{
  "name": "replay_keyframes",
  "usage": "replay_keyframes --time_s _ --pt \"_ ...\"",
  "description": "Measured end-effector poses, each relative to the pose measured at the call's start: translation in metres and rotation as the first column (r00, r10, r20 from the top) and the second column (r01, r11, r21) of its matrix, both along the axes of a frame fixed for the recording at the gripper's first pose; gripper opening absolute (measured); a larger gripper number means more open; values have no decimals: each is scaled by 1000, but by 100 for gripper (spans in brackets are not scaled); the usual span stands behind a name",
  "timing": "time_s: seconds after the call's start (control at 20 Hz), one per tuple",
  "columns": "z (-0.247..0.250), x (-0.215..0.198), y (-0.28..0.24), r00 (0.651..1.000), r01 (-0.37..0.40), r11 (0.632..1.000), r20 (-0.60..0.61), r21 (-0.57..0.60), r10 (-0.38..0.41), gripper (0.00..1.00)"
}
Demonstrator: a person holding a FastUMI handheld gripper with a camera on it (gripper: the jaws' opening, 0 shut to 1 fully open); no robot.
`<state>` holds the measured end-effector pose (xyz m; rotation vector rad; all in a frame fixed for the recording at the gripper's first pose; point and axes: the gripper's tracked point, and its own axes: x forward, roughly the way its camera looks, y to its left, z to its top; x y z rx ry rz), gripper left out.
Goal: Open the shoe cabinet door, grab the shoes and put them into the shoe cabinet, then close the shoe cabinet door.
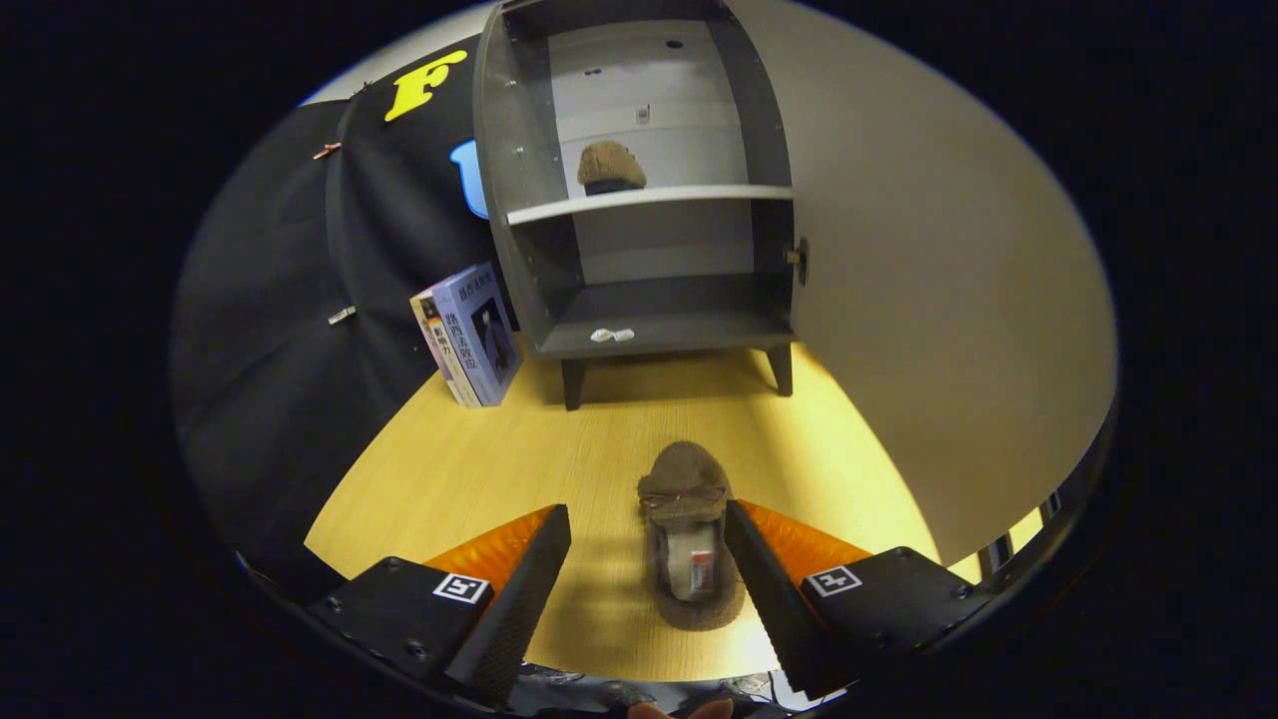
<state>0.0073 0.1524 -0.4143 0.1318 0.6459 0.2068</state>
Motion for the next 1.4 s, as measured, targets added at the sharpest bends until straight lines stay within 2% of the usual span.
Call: replay_keyframes --time_s 0.35,0.55,0.6,0.65,0.8,0.85,0.9,1.1,1.4 --pt "-75 19 23 988 -1 999 -153 50 9 97" --pt "-107 44 29 987 15 1000 -160 20 -12 97" --pt "-114 50 30 987 20 1000 -158 9 -18 95" --pt "-119 58 31 989 29 1000 -142 -7 -30 87" --pt "-131 78 31 993 56 997 -98 -55 -61 85" --pt "-137 84 27 992 75 994 -93 -83 -83 77" --pt "-138 90 17 991 104 988 -71 -117 -113 63" --pt "-121 92 11 988 135 988 -58 -77 -140 7" --pt "-19 95 -9 993 114 991 18 -68 -113 7"
